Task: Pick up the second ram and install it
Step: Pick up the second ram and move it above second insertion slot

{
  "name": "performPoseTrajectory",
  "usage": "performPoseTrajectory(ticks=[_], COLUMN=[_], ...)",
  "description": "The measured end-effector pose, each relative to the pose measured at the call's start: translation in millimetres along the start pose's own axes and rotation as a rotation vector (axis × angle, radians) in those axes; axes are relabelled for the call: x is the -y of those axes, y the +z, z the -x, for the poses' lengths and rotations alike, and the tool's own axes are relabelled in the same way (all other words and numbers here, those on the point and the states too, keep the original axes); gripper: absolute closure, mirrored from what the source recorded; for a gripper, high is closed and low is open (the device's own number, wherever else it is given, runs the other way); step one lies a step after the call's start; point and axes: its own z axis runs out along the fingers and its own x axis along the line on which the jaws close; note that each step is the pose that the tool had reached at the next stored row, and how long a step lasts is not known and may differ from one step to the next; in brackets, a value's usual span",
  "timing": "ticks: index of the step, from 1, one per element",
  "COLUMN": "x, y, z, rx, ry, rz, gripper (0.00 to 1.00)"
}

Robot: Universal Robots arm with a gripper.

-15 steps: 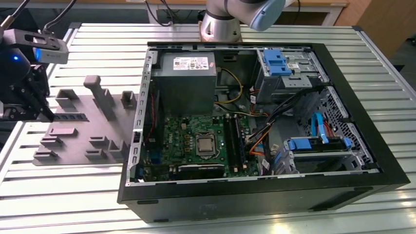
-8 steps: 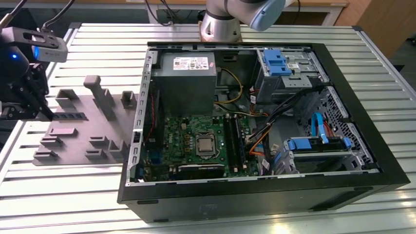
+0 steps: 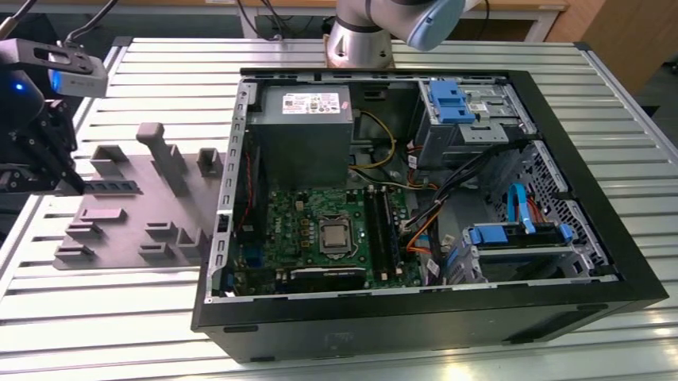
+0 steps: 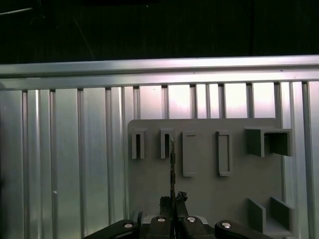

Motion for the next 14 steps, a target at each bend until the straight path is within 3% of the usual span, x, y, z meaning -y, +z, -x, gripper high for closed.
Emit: performPoseTrajectory(ticks=[14], x=[-0.1], y=[-10.8], z=[0.0], rx=[-0.0001], ry=[0.0], rz=[0.0001], gripper=[0.86])
